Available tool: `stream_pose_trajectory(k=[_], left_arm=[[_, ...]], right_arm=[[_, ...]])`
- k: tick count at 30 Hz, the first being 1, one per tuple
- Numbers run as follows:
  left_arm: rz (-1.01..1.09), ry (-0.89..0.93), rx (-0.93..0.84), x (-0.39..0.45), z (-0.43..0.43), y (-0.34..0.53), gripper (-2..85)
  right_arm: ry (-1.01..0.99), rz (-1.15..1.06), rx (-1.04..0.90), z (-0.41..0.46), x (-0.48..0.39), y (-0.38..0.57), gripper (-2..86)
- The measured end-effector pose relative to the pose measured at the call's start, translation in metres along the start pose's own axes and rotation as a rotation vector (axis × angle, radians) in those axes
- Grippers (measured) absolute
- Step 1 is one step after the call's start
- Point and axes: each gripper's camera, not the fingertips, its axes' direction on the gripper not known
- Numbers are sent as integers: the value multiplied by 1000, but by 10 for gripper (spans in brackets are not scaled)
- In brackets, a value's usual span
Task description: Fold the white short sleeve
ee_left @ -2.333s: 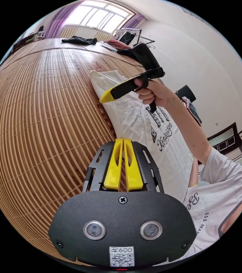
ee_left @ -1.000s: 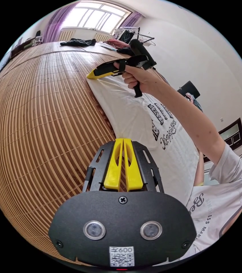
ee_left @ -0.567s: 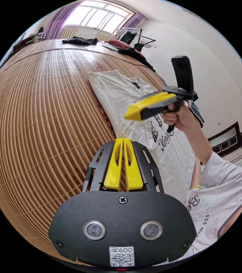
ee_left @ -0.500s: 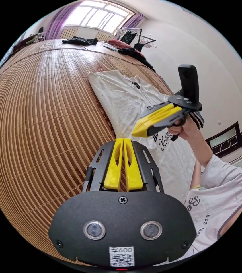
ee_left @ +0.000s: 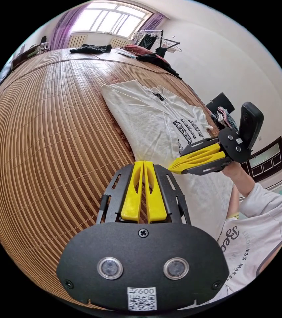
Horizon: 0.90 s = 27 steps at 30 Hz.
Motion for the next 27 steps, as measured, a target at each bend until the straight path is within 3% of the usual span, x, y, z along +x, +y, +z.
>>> stream_pose_trajectory(k=[9,13,19,22,27], left_arm=[[-33,69,15,-20,-22,4,1],[8,236,173,-20,-57,10,1],[49,129,-67,-10,5,-10,1],[57,125,-55,-16,5,-6,2],[95,45,-71,-10,4,-4,2]], right_arm=[[-5,68,133,-53,16,0,-8],[-38,116,186,-60,43,-32,-9],[-87,131,29,-36,84,-56,-9],[-124,219,92,-63,126,-41,-9],[-20,404,169,-123,202,1,-9]])
